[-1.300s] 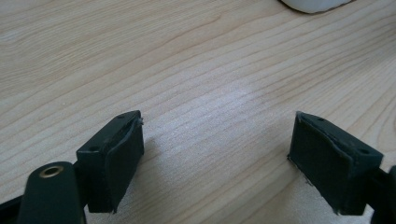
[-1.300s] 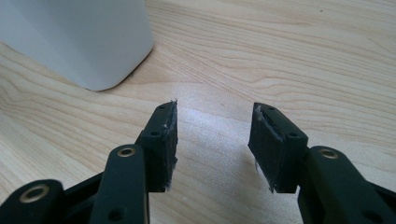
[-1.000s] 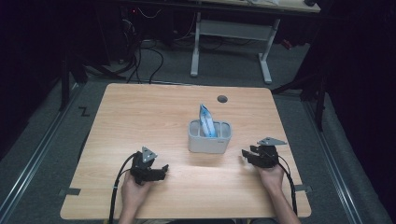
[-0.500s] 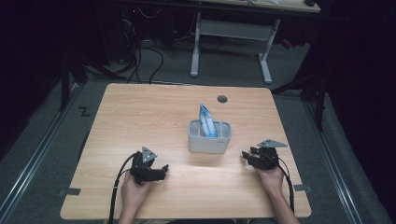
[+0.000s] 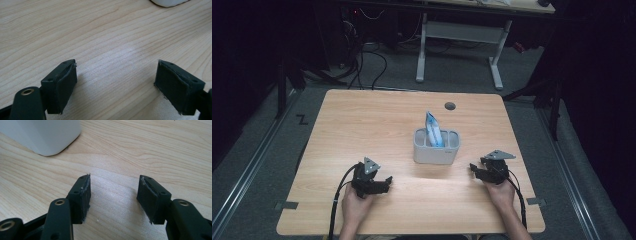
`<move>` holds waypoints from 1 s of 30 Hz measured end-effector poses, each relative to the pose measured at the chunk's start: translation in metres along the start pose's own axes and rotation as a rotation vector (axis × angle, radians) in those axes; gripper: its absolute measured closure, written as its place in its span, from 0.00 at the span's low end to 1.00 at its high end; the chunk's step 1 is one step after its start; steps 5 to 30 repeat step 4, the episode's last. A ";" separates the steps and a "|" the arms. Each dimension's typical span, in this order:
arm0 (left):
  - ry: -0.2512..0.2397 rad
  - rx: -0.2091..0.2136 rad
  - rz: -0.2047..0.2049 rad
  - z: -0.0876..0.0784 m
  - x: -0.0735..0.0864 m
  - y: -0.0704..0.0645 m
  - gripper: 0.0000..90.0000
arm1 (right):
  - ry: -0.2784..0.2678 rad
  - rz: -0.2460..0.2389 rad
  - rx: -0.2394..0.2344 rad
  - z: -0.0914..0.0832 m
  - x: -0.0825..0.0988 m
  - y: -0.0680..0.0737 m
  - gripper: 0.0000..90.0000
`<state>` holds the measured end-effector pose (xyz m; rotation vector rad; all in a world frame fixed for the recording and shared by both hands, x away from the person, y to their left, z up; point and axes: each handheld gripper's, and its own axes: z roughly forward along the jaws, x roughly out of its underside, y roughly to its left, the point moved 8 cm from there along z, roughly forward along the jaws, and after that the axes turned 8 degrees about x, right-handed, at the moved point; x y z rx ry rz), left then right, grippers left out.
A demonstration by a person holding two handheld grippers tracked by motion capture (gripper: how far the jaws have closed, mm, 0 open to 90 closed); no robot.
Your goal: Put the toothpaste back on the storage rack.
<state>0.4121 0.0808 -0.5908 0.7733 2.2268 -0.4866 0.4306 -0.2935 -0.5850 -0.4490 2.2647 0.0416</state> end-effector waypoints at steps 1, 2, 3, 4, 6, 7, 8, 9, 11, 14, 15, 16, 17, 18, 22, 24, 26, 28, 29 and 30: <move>0.000 0.000 0.000 0.000 0.000 0.000 0.20 | 0.000 0.000 0.000 0.000 0.000 0.000 0.49; 0.000 0.000 0.000 0.000 0.000 0.000 0.20 | 0.000 0.000 0.000 0.000 0.000 0.000 0.49; 0.000 0.000 0.000 0.000 0.000 0.000 0.20 | 0.001 0.000 -0.001 0.000 0.000 0.000 0.48; 0.000 0.000 0.000 0.000 0.000 0.000 0.20 | -0.001 -0.005 0.000 0.000 0.000 0.000 0.48; 0.000 0.000 0.000 0.000 0.000 0.000 0.20 | -0.001 -0.005 0.000 0.000 0.000 0.000 0.48; 0.000 0.000 0.000 0.000 0.000 0.000 0.20 | -0.001 -0.005 0.000 0.000 0.000 0.000 0.48; 0.000 0.000 0.000 0.000 0.000 0.000 0.20 | -0.001 -0.005 0.000 0.000 0.000 0.000 0.48; 0.000 0.000 0.000 0.000 0.000 0.000 0.20 | -0.001 -0.005 0.000 0.000 0.000 0.000 0.48; 0.000 0.000 0.000 0.000 0.000 0.000 0.20 | -0.001 -0.005 0.000 0.000 0.000 0.000 0.48; 0.000 0.000 0.000 0.000 0.000 0.000 0.20 | -0.001 -0.005 0.000 0.000 0.000 0.000 0.48; 0.000 0.000 0.000 0.000 0.000 0.000 0.20 | -0.001 -0.005 0.000 0.000 0.000 0.000 0.48; 0.000 0.000 0.000 0.000 0.000 0.000 0.20 | -0.001 -0.005 0.000 0.000 0.000 0.000 0.48; 0.000 0.000 0.000 0.000 0.000 0.000 0.20 | -0.001 -0.005 0.000 0.000 0.000 0.000 0.48; 0.000 0.000 0.000 0.000 0.000 0.000 0.20 | -0.001 -0.005 0.000 0.000 0.000 0.000 0.48; 0.000 0.000 0.000 0.000 0.000 0.000 0.20 | -0.001 -0.005 0.000 0.000 0.000 0.000 0.48; 0.000 0.000 0.000 0.000 0.000 0.000 0.20 | -0.001 -0.005 0.000 0.000 0.000 0.000 0.48; 0.000 0.000 0.000 0.000 0.000 0.000 0.20 | -0.001 -0.005 0.000 0.000 0.000 0.000 0.48; 0.000 0.000 0.000 0.000 0.000 0.000 0.20 | -0.001 -0.005 0.000 0.000 0.000 0.000 0.48; 0.000 0.000 0.000 0.000 0.000 0.000 0.20 | -0.001 -0.005 0.000 0.000 0.000 0.000 0.48; 0.000 0.000 0.000 0.000 0.000 0.000 0.20 | -0.001 -0.005 0.000 0.000 0.000 0.000 0.48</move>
